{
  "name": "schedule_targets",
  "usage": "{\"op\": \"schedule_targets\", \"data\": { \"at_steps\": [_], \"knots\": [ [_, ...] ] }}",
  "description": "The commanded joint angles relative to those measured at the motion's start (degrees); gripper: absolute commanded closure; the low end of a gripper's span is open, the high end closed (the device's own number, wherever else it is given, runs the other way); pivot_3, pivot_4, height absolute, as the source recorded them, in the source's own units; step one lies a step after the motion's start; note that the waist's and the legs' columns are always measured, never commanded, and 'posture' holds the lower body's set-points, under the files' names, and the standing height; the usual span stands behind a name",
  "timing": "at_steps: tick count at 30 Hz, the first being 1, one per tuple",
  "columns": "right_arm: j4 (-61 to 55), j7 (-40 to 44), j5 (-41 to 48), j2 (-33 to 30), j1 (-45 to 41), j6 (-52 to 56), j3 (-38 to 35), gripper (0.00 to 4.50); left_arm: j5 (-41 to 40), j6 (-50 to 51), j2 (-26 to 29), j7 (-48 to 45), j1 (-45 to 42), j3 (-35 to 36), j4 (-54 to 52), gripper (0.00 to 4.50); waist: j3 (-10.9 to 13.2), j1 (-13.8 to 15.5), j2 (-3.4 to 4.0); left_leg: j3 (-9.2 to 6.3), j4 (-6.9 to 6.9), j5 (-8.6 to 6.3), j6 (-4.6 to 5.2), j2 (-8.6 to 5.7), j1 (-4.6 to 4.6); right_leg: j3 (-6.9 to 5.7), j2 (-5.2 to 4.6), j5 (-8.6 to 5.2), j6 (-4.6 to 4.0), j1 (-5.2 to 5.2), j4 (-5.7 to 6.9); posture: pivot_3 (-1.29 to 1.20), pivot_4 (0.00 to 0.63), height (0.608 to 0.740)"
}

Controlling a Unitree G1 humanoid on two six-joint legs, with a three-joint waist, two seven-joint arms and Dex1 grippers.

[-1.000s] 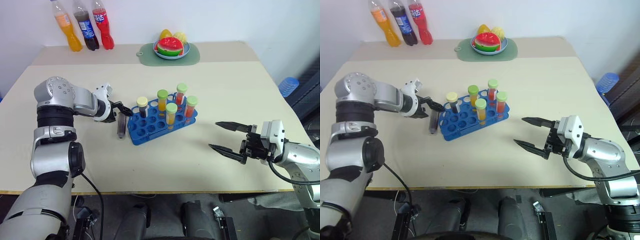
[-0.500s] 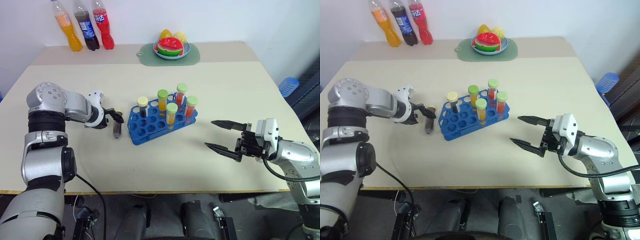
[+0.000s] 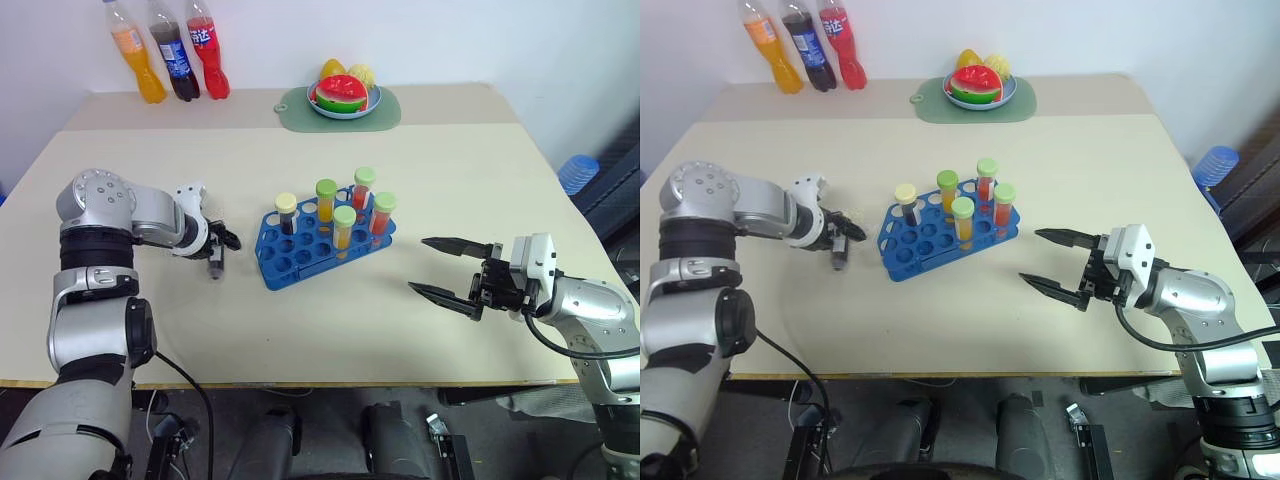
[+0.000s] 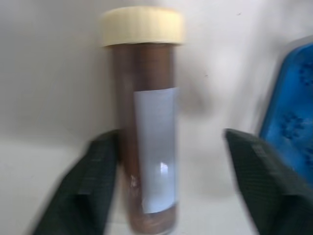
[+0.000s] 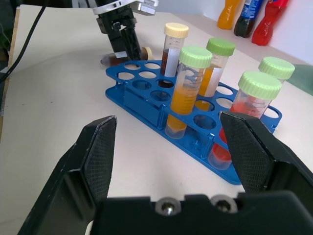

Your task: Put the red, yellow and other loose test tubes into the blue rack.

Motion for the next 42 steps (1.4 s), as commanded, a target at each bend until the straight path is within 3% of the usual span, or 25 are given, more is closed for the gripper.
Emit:
{"op": "schedule_targets", "data": {
  "at_steps": [1, 3, 7, 11, 14, 18, 21, 24, 27, 34, 42],
  "knots": [
    [-1.0, -0.1, 0.2, 0.1, -0.3, -0.4, -0.4, 0.77, -0.5, 0.5, -0.2, 0.2, 0.7, 0.9, -1.8, 3.22, 0.0, 0.0, 0.0, 0.0, 0.0, 0.0, 0.0, 0.0, 0.0, 0.0, 0.0, 0.0, 0.0, 0.0, 0.0, 0.0, 0.15, 0.74],
    [-0.7, -0.1, 0.1, 0.2, -0.6, -0.4, -0.1, 0.77, -1.1, 0.5, -0.1, 0.2, 1.6, 1.5, -3.3, 3.75, 0.0, 0.0, 0.0, 0.0, 0.0, 0.0, 0.0, 0.0, 0.0, 0.0, 0.0, 0.0, 0.0, 0.0, 0.0, 0.0, 0.15, 0.74],
    [0.3, 0.2, -0.1, 0.3, -1.4, -0.5, 0.2, 0.77, -6.2, 0.5, 1.3, -4.3, 6.4, 1.3, -14.2, 3.75, 0.0, -0.2, 0.0, 0.0, 0.0, 0.0, 0.0, 0.02, 0.0, 0.02, 0.0, 0.0, 0.0, -0.02, 0.03, 0.0, 0.15, 0.74],
    [1.4, 0.6, -0.1, 0.4, -2.2, -0.8, 0.7, 0.77, -8.7, -5.3, 3.4, -20.5, 16.7, 1.6, -35.2, 3.75, 0.0, -0.3, 0.01, -0.01, -0.02, 0.0, 0.0, 0.06, -0.02, 0.11, -0.01, 0.0, 0.0, -0.1, 0.07, 0.0, 0.15, 0.74],
    [2.1, 0.7, -0.2, 0.5, -2.9, -1.2, 0.9, 0.77, -4.3, -21.8, 6.4, -37.8, 27.1, 1.3, -47.8, 3.75, 0.0, -0.5, 0.04, 0.07, -0.08, 0.0, -0.01, 0.09, -0.02, 0.2, -0.01, 0.0, -0.01, -0.18, 0.07, 0.0, 0.15, 0.74],
    [2.5, 0.5, -0.7, 0.6, -3.0, -1.7, 0.8, 0.77, 1.7, -38.2, 9.3, -55.4, 36.0, 0.8, -52.5, 3.75, 0.0, 0.1, 0.07, 0.25, -0.11, 0.0, -0.01, 0.1, 0.01, 0.29, 0.01, 0.0, -0.05, -0.14, 0.0, 0.0, 0.15, 0.74],
    [2.0, -0.1, -0.7, 0.9, -2.6, -1.5, 0.6, 0.77, 8.6, -51.7, 7.5, -62.5, 39.5, -1.1, -52.4, 3.75, 0.0, 0.3, 0.07, 0.31, -0.1, -0.05, 0.09, 0.1, 0.03, 0.28, 0.0, 0.0, -0.05, -0.01, -0.12, 0.0, 0.15, 0.74],
    [0.7, -1.3, -0.7, 1.3, -1.0, -1.4, 0.2, 0.77, 16.7, -67.6, 1.5, -66.6, 40.4, -4.7, -49.3, 3.75, -0.1, 0.6, 0.08, 0.3, -0.08, -0.21, 0.36, 0.1, 0.02, 0.27, -0.02, 0.0, -0.04, 0.03, -0.18, 0.0, 0.15, 0.74],
    [-0.8, -2.5, -0.5, 1.5, 0.6, -1.1, -0.3, 0.77, 19.8, -76.8, -3.5, -70.4, 39.7, -6.4, -45.8, 3.75, -0.1, 1.0, 0.07, 0.33, -0.06, -0.21, 0.37, 0.08, 0.01, 0.26, -0.02, 0.01, -0.03, 0.03, -0.22, 0.0, 0.15, 0.74],
    [-3.2, -5.0, -0.7, 2.0, 3.1, -0.9, -0.8, 0.77, 17.6, -82.1, -7.0, -83.1, 35.0, -6.8, -33.9, 3.75, -0.1, 1.0, 0.07, 0.35, -0.03, -0.24, 0.42, 0.08, 0.02, 0.25, 0.0, 0.02, -0.01, 0.03, -0.17, 0.0, 0.15, 0.74],
    [-6.1, -7.9, -1.0, 2.7, 6.3, -1.4, -1.9, 0.77, 22.6, -86.9, -9.7, -91.2, 29.4, -10.8, -20.8, 3.75, -0.1, 1.0, 0.06, 0.35, 0.04, -0.26, 0.47, 0.05, 0.02, 0.24, 0.01, 0.04, 0.03, 0.07, -0.18, 0.0, 0.15, 0.74]
  ]
}}
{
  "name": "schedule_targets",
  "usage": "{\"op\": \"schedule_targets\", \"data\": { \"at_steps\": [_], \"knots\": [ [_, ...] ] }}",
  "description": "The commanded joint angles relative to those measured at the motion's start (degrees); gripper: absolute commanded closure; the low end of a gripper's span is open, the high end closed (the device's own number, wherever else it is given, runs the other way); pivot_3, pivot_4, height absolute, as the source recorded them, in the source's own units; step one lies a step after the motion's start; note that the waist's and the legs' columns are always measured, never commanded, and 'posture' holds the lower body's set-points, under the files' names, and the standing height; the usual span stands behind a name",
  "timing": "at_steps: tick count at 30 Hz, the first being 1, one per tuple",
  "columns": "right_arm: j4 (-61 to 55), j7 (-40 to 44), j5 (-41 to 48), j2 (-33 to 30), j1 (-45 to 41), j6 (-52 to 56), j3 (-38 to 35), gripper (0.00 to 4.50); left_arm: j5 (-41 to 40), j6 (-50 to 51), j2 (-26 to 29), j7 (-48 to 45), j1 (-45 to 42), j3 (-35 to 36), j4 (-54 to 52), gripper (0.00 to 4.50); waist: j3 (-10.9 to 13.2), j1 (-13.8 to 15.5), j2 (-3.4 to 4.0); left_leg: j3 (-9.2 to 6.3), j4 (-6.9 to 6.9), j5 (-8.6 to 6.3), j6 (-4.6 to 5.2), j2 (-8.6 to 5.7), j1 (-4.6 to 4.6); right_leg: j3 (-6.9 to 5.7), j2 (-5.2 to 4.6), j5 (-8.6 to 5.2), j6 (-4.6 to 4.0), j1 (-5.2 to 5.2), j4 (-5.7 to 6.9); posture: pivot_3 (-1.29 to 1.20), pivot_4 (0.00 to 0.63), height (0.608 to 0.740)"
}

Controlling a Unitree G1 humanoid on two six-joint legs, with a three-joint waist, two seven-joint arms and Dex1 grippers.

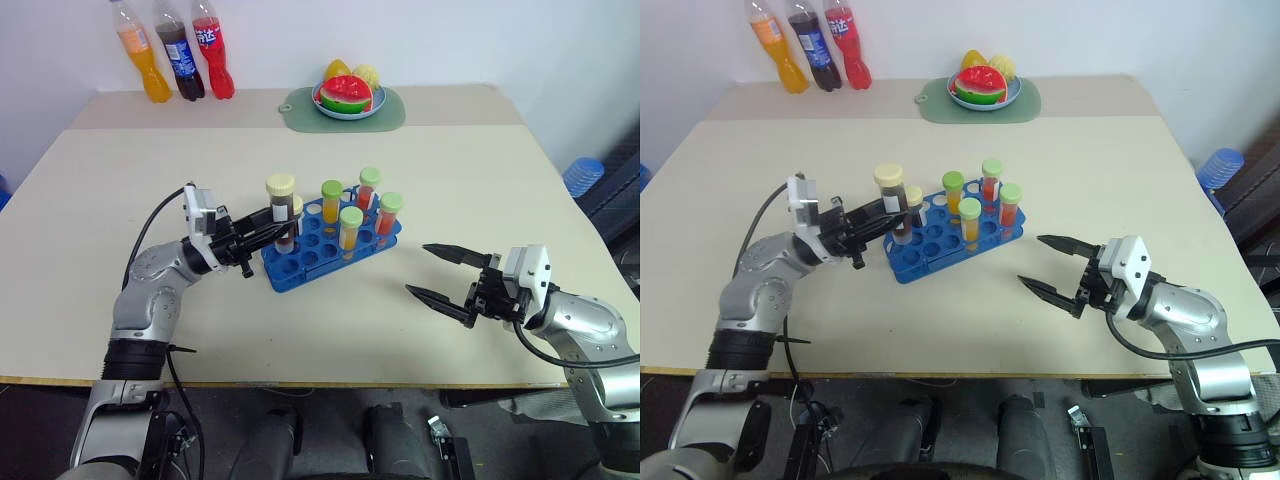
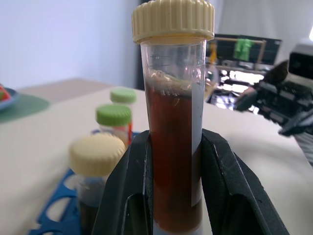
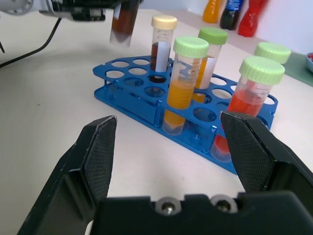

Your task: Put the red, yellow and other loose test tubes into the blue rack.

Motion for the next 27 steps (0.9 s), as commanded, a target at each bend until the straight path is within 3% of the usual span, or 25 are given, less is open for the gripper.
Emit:
{"op": "schedule_targets", "data": {
  "at_steps": [1, 9, 15, 21, 27],
  "knots": [
    [-3.2, -1.3, 0.0, 0.6, 0.7, -1.0, -1.5, 0.77, 1.1, -0.9, -0.6, -3.3, -0.8, -1.9, 0.2, 3.75, 0.0, -0.1, 0.0, 0.0, 0.0, 0.0, 0.0, 0.0, 0.0, 0.0, 0.0, 0.0, 0.0, 0.0, 0.0, 0.0, 0.15, 0.74],
    [-4.8, -2.4, 0.1, 0.6, 2.1, -0.9, -1.5, 0.77, 3.1, 3.6, -0.9, 2.5, 2.1, -5.0, -12.1, 3.75, 0.0, -0.2, 0.0, -0.18, -0.01, 0.0, 0.0, 0.03, 0.01, 0.0, 0.02, 0.0, 0.0, -0.01, 0.03, 0.0, 0.15, 0.74],
    [-5.3, -2.7, 0.2, 0.7, 2.5, -0.8, -1.4, 0.77, 5.8, 5.1, 0.1, 6.7, 3.1, -5.3, -15.0, 3.75, 0.0, -0.1, 0.0, -0.2, 0.0, 0.0, 0.0, 0.03, 0.01, 0.0, 0.02, 0.0, 0.0, 0.0, 0.02, 0.0, 0.15, 0.74],
    [-4.4, -2.6, -0.1, 1.0, 2.0, -1.1, -0.7, 0.77, 9.9, 2.9, 0.6, 11.1, 3.7, -4.7, -11.7, 3.75, 0.0, -0.1, 0.0, -0.2, -0.01, 0.0, 0.01, 0.03, 0.02, 0.0, 0.03, 0.0, 0.0, 0.0, 0.02, 0.0, 0.15, 0.74],
    [-3.4, -2.2, -0.2, 1.3, 0.8, -1.3, -0.1, 0.77, 12.7, -2.2, -0.2, 11.8, -2.4, -4.2, 1.5, 3.75, 0.0, 0.2, -0.01, -0.16, 0.05, -0.01, 0.01, 0.0, 0.04, -0.02, 0.03, 0.0, 0.01, 0.06, 0.02, 0.0, 0.15, 0.74]
  ]
}}
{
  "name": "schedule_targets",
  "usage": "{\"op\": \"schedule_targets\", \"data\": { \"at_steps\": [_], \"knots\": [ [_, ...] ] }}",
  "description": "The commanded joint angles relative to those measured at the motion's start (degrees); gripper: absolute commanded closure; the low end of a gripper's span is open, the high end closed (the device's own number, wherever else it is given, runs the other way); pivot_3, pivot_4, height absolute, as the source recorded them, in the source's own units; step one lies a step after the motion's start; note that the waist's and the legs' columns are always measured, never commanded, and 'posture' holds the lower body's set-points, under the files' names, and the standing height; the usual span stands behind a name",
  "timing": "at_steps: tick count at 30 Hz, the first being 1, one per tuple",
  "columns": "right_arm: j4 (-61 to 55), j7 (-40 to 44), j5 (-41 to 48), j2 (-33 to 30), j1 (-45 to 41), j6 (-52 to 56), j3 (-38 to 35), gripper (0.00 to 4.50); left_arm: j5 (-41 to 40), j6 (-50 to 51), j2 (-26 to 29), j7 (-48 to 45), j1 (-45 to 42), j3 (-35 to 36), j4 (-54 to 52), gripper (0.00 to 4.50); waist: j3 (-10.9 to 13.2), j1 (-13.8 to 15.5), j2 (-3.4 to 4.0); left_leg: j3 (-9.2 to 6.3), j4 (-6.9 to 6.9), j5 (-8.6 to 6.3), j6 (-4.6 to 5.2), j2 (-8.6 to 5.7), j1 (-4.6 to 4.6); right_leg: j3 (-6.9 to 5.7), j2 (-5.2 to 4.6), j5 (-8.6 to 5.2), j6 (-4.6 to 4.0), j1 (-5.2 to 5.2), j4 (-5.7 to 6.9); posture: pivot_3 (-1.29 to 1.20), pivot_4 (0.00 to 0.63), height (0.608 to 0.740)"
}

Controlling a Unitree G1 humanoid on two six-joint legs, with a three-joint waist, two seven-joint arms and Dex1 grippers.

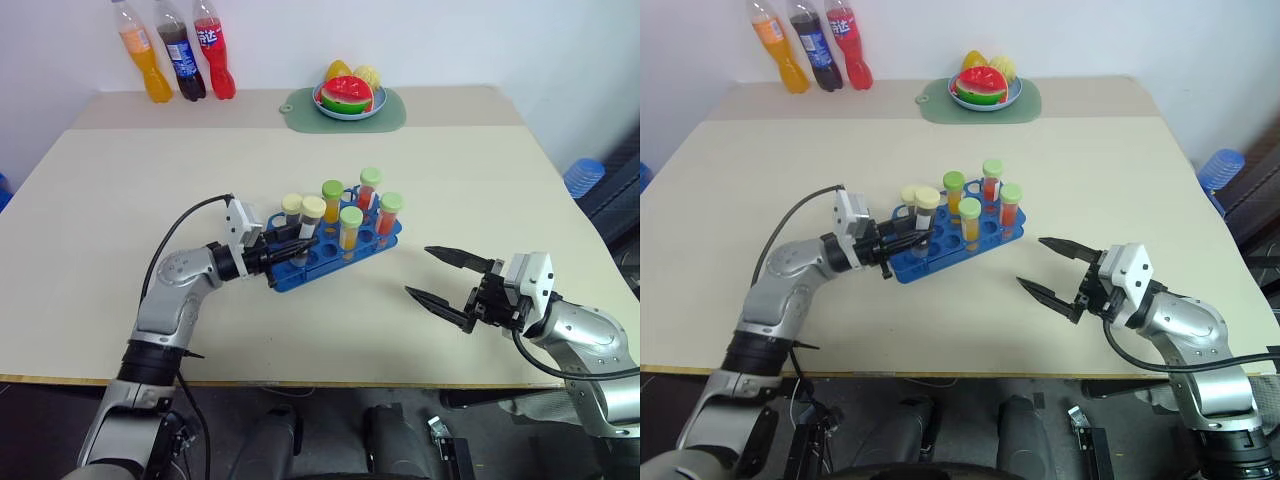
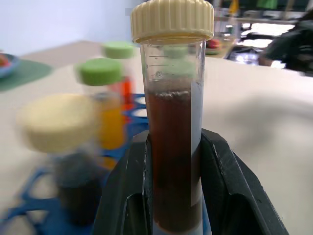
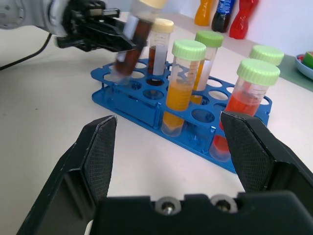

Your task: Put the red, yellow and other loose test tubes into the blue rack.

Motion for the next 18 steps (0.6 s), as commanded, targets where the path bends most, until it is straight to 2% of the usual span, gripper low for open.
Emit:
{"op": "schedule_targets", "data": {
  "at_steps": [1, 10, 18],
  "knots": [
    [-0.4, 0.3, 0.0, 0.5, -1.0, -1.3, -0.3, 0.77, 1.6, -3.6, 0.1, -0.9, -3.3, 1.3, 7.8, 3.75, 0.0, 0.0, 0.0, 0.02, 0.01, 0.0, 0.0, 0.0, 0.0, -0.02, 0.0, 0.0, 0.0, 0.01, 0.0, 0.0, 0.15, 0.74],
    [0.0, 0.7, -0.1, 0.6, -1.2, -1.5, -0.5, 0.77, 0.2, -8.6, -0.9, -8.1, -4.0, 1.8, 14.8, 3.75, 0.0, -0.3, 0.0, 0.04, 0.03, 0.0, 0.01, 0.0, 0.01, -0.04, 0.01, 0.0, 0.0, 0.03, 0.02, 0.0, 0.15, 0.74],
    [-0.4, 0.2, -0.3, 0.8, -0.7, -1.6, -0.6, 0.77, -7.1, -6.8, -3.9, -12.4, -4.9, 5.4, 11.7, 3.75, 0.0, -0.3, -0.01, 0.0, 0.09, -0.01, 0.01, 0.0, -0.04, -0.07, 0.0, 0.0, 0.01, 0.02, 0.01, 0.0, 0.15, 0.74]
  ]
}}
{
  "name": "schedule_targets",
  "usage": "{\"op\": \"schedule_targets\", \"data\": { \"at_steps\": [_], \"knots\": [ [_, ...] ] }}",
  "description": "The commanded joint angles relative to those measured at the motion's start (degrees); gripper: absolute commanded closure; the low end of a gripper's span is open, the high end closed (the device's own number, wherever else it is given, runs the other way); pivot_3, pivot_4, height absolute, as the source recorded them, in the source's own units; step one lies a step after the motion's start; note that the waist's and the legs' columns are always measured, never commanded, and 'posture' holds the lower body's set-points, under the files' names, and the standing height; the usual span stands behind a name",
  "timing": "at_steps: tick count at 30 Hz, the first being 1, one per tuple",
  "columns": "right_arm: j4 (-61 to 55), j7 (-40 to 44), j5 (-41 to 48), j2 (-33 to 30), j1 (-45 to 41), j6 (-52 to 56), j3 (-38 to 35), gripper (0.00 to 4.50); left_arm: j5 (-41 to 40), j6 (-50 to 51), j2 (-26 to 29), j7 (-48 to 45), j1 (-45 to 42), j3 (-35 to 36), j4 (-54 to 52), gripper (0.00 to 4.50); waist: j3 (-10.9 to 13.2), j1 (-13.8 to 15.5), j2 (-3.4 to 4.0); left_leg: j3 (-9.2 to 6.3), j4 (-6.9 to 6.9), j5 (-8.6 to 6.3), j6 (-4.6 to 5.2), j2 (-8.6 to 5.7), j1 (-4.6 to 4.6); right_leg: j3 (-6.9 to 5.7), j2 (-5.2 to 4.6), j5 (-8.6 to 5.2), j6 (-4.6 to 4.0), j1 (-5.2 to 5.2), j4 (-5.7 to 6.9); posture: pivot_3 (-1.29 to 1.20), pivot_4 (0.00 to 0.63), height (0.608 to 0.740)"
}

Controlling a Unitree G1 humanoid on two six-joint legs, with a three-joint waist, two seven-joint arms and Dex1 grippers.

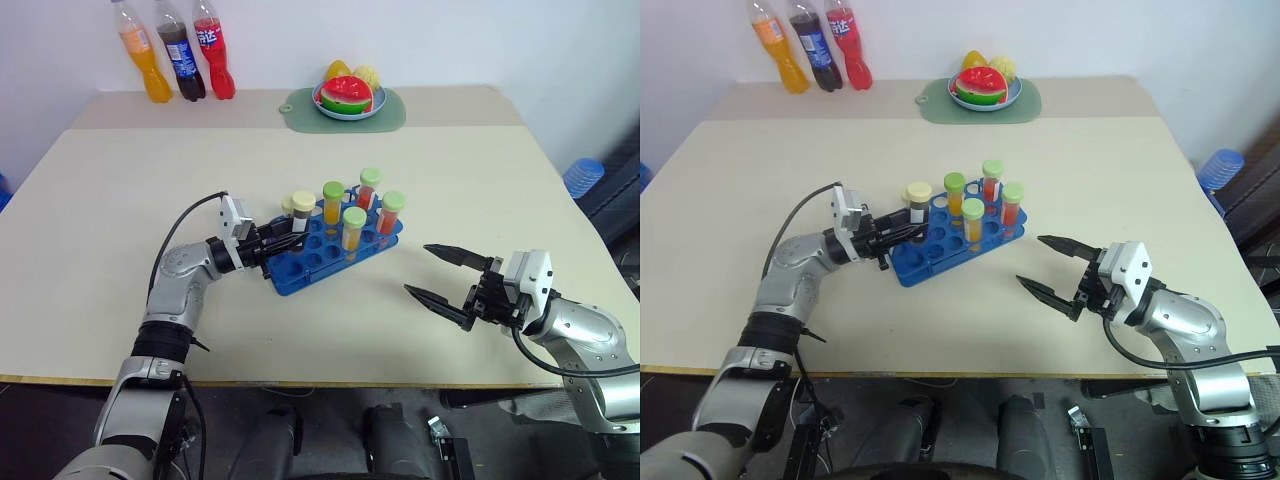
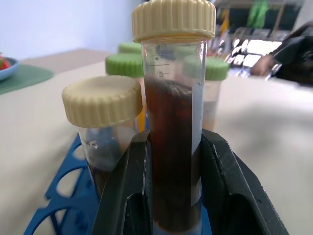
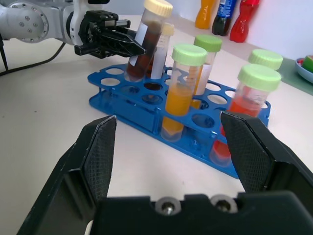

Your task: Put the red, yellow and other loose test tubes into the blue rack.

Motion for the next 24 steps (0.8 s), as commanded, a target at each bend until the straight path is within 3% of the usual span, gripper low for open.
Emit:
{"op": "schedule_targets", "data": {
  "at_steps": [1, 10, 16, 24],
  "knots": [
    [-1.2, -0.4, -0.2, 0.5, -0.1, -1.2, -0.6, 0.77, -3.5, 0.7, -0.1, -2.1, -0.9, 2.3, -3.3, 3.75, 0.0, 0.0, 0.0, 0.0, 0.0, 0.0, 0.0, 0.0, 0.0, 0.0, 0.0, 0.0, 0.0, 0.0, 0.0, 0.0, 0.15, 0.74],
    [-1.4, -0.5, -0.6, 1.0, -0.2, -1.0, -0.5, 0.77, -3.6, -0.1, -0.5, -1.1, -1.3, 3.5, -3.9, 3.75, 0.0, -0.2, 0.0, -0.03, 0.0, 0.0, 0.0, 0.0, 0.0, -0.01, 0.01, 0.0, 0.0, -0.01, 0.0, 0.0, 0.15, 0.74],
    [-1.3, -0.4, -0.7, 1.2, -0.7, -0.8, -0.2, 0.77, 5.5, -6.7, 0.9, 2.4, -0.9, 0.4, 0.5, 3.75, 0.0, -0.1, 0.0, -0.01, 0.0, 0.0, 0.01, 0.0, 0.0, -0.01, 0.01, 0.0, 0.0, -0.01, 0.0, 0.0, 0.15, 0.74],
    [-0.9, 0.1, -0.6, 1.2, -1.3, -0.7, -0.2, 0.77, 4.1, -10.6, -1.7, 6.1, -1.5, 3.4, 0.8, 3.75, 0.0, 0.2, 0.0, -0.03, 0.03, -0.01, 0.01, 0.0, -0.02, -0.01, 0.0, 0.01, 0.01, 0.0, 0.0, 0.0, 0.15, 0.74]
  ]
}}
